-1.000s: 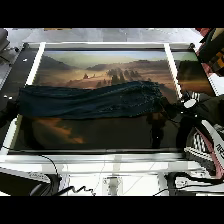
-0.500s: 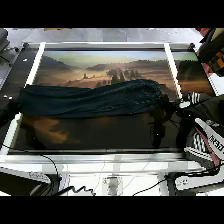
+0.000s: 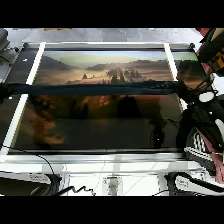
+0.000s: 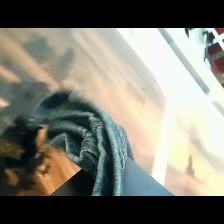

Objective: Fold the clothes and pants, and hang the long-sleeved shirts on hangers.

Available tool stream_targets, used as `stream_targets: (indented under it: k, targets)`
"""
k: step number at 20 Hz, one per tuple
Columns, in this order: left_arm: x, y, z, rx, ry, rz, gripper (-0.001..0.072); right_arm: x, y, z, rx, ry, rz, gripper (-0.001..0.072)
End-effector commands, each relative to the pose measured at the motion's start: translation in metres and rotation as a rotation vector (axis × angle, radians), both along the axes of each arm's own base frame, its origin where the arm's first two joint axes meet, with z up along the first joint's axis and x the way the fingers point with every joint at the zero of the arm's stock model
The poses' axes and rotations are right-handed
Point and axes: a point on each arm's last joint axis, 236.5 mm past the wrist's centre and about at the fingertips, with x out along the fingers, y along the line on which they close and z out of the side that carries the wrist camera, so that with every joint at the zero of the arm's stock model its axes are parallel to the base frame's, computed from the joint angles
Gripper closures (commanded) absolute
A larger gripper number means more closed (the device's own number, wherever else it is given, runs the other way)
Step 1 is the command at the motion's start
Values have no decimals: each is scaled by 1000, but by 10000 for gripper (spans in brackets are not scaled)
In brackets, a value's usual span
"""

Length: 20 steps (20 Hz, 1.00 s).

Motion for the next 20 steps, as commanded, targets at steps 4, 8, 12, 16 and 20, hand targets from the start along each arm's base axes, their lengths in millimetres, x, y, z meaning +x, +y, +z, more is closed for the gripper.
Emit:
stream_targets:
  k: [4,8,12,16,20]
  targets:
    - [-96,-57,-120,51,614,-248,681,-128,-4,-46,-150,537,256,669]
    - [-146,-73,-160,-64,751,-255,680,-164,-8,-55,-166,689,296,668]
    - [-145,-72,-160,-78,737,-234,666,-159,-8,-54,-167,671,292,133]
    - [-136,-64,-157,-77,704,-185,4,-157,-5,-52,-152,663,289,23]
    - [-128,-39,-156,-103,674,-31,4,-141,9,-37,-91,591,285,24]
